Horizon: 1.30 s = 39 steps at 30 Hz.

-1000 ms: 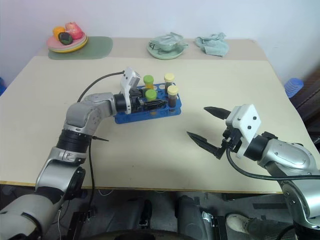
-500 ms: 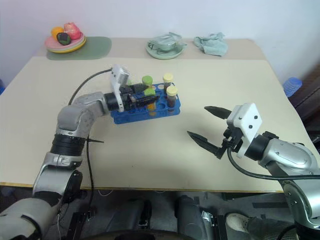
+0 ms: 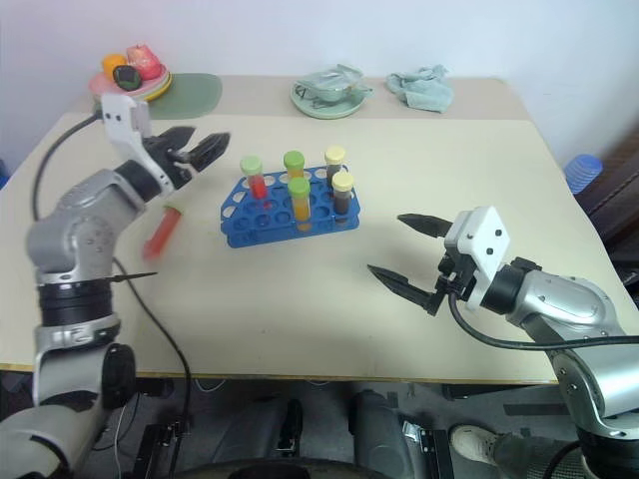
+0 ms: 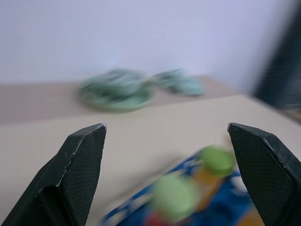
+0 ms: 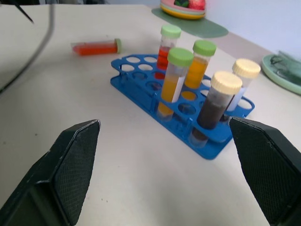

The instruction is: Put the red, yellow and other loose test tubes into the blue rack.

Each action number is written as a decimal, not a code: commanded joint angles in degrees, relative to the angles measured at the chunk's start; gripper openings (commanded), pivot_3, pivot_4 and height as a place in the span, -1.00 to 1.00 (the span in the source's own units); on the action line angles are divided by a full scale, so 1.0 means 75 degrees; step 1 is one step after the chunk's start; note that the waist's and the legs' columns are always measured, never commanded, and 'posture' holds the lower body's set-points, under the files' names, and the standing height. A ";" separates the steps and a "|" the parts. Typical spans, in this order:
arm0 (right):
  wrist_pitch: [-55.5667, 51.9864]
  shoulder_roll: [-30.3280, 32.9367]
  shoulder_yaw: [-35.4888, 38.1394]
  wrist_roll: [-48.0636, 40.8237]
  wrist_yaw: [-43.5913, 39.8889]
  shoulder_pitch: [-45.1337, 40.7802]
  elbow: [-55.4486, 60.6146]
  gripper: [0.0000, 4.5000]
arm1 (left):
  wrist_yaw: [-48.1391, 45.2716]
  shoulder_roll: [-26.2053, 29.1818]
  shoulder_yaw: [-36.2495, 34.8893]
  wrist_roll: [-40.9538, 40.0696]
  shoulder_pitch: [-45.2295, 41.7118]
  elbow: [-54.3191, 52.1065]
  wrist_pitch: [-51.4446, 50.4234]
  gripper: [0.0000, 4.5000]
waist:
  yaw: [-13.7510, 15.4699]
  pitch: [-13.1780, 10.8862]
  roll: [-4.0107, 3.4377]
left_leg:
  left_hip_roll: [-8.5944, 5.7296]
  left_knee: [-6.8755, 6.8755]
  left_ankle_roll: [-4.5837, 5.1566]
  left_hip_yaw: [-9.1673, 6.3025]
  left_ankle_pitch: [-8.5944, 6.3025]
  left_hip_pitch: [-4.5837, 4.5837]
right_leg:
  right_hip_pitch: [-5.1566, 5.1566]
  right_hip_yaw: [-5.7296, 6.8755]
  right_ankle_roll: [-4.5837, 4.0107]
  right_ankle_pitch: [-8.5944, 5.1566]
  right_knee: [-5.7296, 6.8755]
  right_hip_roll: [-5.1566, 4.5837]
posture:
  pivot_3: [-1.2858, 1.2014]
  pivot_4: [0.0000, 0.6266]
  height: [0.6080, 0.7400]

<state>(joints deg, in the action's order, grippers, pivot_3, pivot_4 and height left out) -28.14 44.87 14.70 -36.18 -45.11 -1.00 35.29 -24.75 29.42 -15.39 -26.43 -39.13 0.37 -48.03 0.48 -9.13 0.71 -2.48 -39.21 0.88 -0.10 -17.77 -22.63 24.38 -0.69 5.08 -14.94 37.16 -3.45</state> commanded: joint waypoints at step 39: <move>0.0124 -0.0259 -0.0081 0.0044 0.0232 -0.0011 0.0268 1.00 | 0.0531 0.0899 0.1996 0.2609 -0.4515 0.7934 -0.2931 -0.65 | 0.0024 -0.0008 0.0023 | -0.0008 -0.0006 -0.0015 -0.0002 0.0009 -0.0037 | 0.0036 0.0002 0.0002 0.0001 0.0010 -0.0001 | 0.03 -0.52 1.00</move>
<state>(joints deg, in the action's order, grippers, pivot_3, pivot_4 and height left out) -28.15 42.83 12.51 -35.12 -43.17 -0.87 36.30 -20.93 35.25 0.78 -7.11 -72.44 62.15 -69.08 0.66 -9.19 0.88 -2.54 -39.26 0.76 -0.12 -17.70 -22.92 24.66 -0.68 5.09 -14.93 37.23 -3.46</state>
